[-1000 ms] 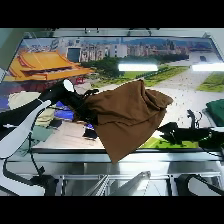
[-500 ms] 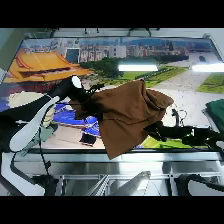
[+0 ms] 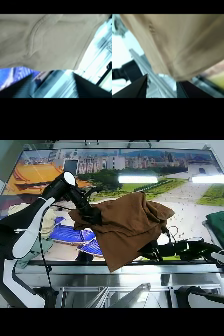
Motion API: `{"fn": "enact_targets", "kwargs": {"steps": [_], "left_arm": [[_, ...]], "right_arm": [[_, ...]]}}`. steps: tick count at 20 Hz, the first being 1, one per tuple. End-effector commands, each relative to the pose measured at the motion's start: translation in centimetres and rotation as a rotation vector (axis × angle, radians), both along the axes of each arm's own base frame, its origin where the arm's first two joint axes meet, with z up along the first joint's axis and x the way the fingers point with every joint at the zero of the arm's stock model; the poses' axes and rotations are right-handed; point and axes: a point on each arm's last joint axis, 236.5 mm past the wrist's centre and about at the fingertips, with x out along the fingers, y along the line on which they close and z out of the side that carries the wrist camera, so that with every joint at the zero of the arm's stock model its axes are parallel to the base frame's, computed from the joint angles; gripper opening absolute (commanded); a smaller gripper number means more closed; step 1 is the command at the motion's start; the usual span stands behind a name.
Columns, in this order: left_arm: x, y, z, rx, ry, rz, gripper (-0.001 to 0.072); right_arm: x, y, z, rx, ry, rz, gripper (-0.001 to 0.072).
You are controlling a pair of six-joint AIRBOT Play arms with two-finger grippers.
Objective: Fold the shirts.
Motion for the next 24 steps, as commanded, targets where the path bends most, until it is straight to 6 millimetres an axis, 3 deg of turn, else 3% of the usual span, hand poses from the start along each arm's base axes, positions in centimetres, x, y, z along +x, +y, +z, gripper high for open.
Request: {"fn": "enact_targets", "kwargs": {"steps": [1,4,7,10,12,15,16,18,19,20,21,24], "left_arm": [[2.0,0.7,1.5,-0.021,-0.060,0.049,0.0713],[3.4,-0.3,0.0,-0.017,-0.109,0.079,0.0712],[2.0,-0.1,-4.1,0.126,-0.078,0.016,0.0712],[0.8,0.7,-7.8,0.259,-0.073,-0.082,0.0711],[0.5,0.5,-9.0,0.285,-0.071,-0.107,0.0711],[0.5,-0.4,-9.2,0.279,-0.090,-0.114,0.0692],[0.5,-0.4,-8.9,0.277,-0.095,-0.114,0.0611],[0.6,-0.5,-7.9,0.266,-0.113,-0.121,0.0282],[0.8,-0.5,-7.3,0.259,-0.127,-0.117,0.0252],[1.2,-0.3,-6.7,0.253,-0.141,-0.109,0.0170],[1.5,-0.2,-5.9,0.245,-0.158,-0.102,0.0036],[2.7,-0.1,-3.1,0.177,-0.213,-0.064,0.0031]], "right_arm": [[-1.6,0.3,0.7,0.027,0.058,0.048,0.0411],[-1.0,0.5,-0.5,-0.031,0.074,0.012,0.0441],[-1.3,1.5,-2.8,-0.147,0.101,0.004,0.0438],[0.3,3.5,-3.0,-0.154,0.070,-0.068,0.0432],[1.3,4.3,-2.9,-0.145,0.049,-0.111,0.0421],[1.5,5.0,-2.5,-0.126,0.023,-0.107,0.0082],[1.5,5.0,-2.4,-0.125,0.020,-0.106,0.0025],[1.7,5.2,-2.1,-0.116,0.007,-0.095,0.0019],[1.7,5.2,-2.0,-0.114,0.003,-0.092,0.0018],[1.8,5.2,-2.0,-0.113,0.000,-0.095,0.0018],[2.0,5.0,-1.8,-0.111,-0.005,-0.099,0.0018],[2.8,3.8,-0.2,-0.078,-0.044,-0.095,0.0018]]}}
